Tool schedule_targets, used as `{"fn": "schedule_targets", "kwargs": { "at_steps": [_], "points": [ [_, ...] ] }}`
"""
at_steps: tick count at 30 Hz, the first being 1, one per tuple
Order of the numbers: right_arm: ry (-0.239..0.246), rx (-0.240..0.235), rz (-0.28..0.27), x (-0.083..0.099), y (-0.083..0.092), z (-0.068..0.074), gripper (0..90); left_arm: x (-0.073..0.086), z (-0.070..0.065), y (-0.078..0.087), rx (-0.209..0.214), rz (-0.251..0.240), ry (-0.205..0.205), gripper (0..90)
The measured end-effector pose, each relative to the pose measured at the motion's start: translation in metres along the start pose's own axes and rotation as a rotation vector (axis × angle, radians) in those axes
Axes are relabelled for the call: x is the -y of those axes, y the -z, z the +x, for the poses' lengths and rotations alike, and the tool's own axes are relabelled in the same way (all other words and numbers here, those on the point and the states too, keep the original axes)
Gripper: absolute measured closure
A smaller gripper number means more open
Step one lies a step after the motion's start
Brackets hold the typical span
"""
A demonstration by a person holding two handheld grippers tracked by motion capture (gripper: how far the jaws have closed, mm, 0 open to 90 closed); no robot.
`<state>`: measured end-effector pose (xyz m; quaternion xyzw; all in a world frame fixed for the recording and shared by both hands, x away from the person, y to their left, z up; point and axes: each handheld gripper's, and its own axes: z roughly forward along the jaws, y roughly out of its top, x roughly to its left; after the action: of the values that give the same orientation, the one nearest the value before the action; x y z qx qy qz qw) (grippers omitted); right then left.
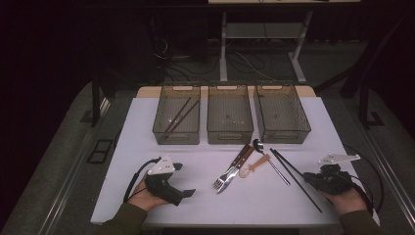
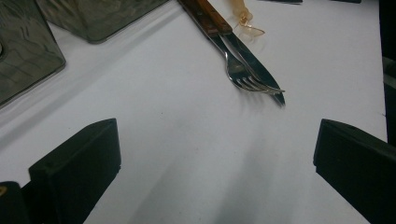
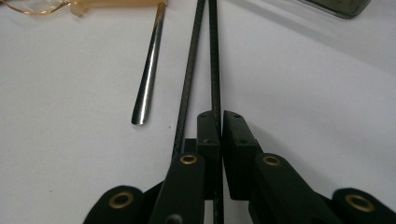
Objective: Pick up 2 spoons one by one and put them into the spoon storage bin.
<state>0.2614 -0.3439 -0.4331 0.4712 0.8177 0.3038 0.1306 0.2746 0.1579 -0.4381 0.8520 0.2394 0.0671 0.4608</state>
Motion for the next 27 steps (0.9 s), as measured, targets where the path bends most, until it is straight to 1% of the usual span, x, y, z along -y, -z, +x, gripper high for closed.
{"fn": "schedule_targets", "kwargs": {
  "at_steps": [2,6,11,14,15,16,19,20,24,27],
  "points": [
    [-0.006,-0.007,0.001,0.000,0.001,-0.001,85.4,0.000,-0.001,0.000,0.000,-0.002,0.001,0.0],
    [0.006,-0.017,-0.003,-0.001,0.003,-0.001,85.5,0.000,0.000,0.000,0.001,0.000,0.000,0.0],
    [0.018,-0.020,-0.032,-0.005,0.011,0.000,85.4,0.000,0.000,0.000,0.002,0.000,-0.001,0.0],
    [0.021,-0.025,-0.040,-0.006,0.014,-0.001,85.4,0.000,-0.001,0.000,0.003,-0.004,0.001,0.0],
    [0.023,-0.026,-0.060,-0.007,0.018,-0.002,85.4,0.000,-0.001,0.000,0.003,-0.005,0.001,0.0],
    [0.023,-0.028,-0.067,-0.008,0.020,-0.003,85.4,0.000,-0.001,0.000,0.003,-0.003,0.001,0.0],
    [0.024,-0.031,-0.071,-0.009,0.024,-0.003,85.4,0.000,0.000,0.000,0.003,-0.003,0.001,0.0],
    [0.018,-0.035,-0.080,-0.009,0.027,-0.003,85.4,0.000,0.000,0.000,0.004,-0.002,-0.001,0.0],
    [0.026,-0.044,-0.096,-0.011,0.029,-0.003,85.4,0.000,0.000,0.000,0.005,-0.004,0.000,0.0],
    [0.036,-0.065,-0.120,-0.013,0.032,-0.002,85.4,0.000,-0.001,0.000,0.004,-0.004,0.001,0.0]
  ]
}}
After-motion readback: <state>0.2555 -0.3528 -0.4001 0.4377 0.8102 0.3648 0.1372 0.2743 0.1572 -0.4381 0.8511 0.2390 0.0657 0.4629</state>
